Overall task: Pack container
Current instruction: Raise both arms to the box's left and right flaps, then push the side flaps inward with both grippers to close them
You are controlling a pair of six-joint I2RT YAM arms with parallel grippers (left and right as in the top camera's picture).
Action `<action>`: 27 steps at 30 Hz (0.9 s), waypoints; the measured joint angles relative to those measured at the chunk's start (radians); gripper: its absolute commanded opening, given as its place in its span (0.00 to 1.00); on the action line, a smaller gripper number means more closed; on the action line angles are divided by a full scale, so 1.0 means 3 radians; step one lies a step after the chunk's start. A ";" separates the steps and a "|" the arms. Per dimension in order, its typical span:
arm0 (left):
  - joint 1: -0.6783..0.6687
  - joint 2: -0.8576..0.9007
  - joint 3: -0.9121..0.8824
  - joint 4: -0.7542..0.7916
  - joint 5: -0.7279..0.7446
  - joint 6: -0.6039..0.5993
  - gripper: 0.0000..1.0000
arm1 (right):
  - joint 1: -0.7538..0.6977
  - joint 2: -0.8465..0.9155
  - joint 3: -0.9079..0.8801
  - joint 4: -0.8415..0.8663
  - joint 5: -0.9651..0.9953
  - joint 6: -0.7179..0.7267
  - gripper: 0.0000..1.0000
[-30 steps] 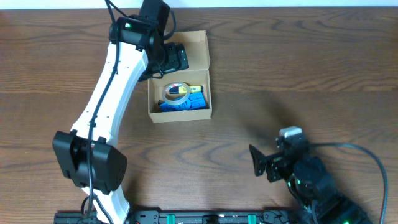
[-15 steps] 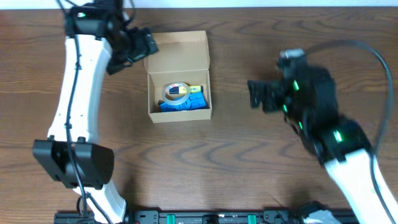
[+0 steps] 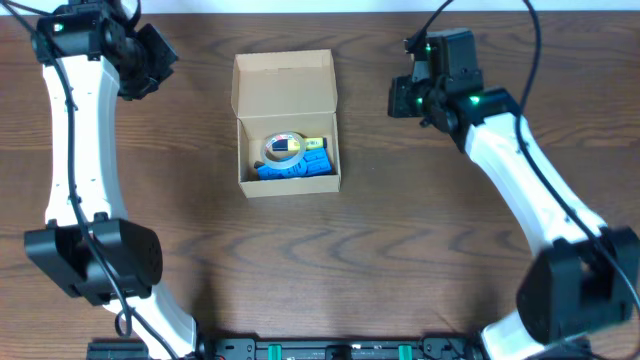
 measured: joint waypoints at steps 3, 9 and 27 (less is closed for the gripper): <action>0.0048 0.0139 0.0004 0.0086 0.0022 -0.0043 0.05 | -0.0053 0.0211 0.0015 0.0211 -0.0201 0.0114 0.01; 0.0094 0.0567 0.0004 0.0271 0.0179 -0.0065 0.05 | -0.0135 0.0504 0.0024 0.0613 -0.0490 0.0380 0.01; 0.0094 0.1522 0.0004 0.0848 0.1217 -0.0139 0.05 | -0.0169 0.1386 0.0051 0.1623 -0.1141 0.1194 0.01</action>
